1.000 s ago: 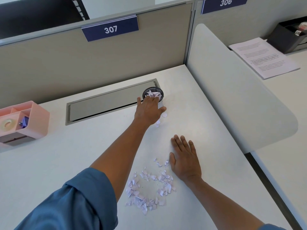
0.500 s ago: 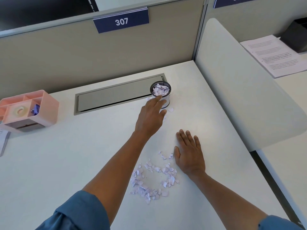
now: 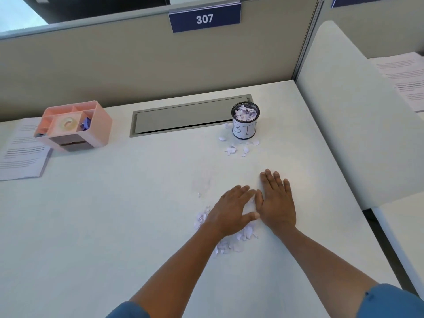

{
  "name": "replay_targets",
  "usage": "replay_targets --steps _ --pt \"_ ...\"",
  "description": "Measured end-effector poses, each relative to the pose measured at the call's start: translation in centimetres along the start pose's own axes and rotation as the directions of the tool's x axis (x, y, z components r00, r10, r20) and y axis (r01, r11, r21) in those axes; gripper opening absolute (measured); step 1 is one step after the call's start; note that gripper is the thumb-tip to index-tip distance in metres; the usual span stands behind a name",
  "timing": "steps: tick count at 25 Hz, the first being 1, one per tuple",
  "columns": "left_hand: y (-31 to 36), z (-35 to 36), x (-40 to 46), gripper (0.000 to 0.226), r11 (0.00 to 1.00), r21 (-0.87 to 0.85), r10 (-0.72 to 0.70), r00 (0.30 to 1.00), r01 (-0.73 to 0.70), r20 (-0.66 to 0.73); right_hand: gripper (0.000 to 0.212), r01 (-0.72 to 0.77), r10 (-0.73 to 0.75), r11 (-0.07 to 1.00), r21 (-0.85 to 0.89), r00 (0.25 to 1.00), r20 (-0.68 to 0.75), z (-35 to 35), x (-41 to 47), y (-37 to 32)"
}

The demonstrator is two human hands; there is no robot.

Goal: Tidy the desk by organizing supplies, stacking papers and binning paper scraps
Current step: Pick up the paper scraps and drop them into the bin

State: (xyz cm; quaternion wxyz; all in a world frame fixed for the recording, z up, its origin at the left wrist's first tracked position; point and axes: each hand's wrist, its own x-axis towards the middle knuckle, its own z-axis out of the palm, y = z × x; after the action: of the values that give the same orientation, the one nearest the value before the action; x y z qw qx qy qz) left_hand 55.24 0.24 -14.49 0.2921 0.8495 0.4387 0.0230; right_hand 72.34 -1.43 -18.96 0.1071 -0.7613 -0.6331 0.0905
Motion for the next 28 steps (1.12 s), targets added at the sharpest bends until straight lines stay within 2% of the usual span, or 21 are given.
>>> replay_targets --steps 3,5,11,18,21,28 --pt "0.2 0.8 -1.5 0.085 0.998 0.057 0.02 1.0 -0.021 0.018 0.058 0.002 -0.002 1.0 0.004 1.0 -0.009 -0.1 0.0 -0.1" --pt "0.1 1.4 -2.3 0.086 0.994 0.107 0.021 1.0 -0.023 0.018 0.058 0.003 -0.002 1.0 0.007 1.0 -0.014 -0.2 0.0 -0.3" --pt "-0.2 1.2 -3.2 0.038 0.992 0.124 0.016 0.994 -0.002 -0.109 0.057 -0.002 0.002 1.0 0.014 1.0 -0.023 -0.1 -0.1 -0.4" --pt "-0.8 0.2 -2.2 0.031 0.976 0.206 -0.047 0.989 0.076 -0.142 0.06 0.001 0.0 1.0 0.009 0.999 -0.039 -0.1 -0.2 -0.4" --pt "-1.4 -0.4 -1.0 0.032 0.986 0.135 -0.07 0.982 0.094 -0.174 0.06 0.004 -0.003 1.0 0.007 0.999 -0.042 -0.1 -0.2 -0.4" --pt "-1.3 -6.2 4.9 0.023 0.993 -0.083 -0.108 0.91 0.081 -0.4 0.057 0.001 -0.002 1.0 -0.02 0.999 -0.046 -0.3 -0.2 -0.5"
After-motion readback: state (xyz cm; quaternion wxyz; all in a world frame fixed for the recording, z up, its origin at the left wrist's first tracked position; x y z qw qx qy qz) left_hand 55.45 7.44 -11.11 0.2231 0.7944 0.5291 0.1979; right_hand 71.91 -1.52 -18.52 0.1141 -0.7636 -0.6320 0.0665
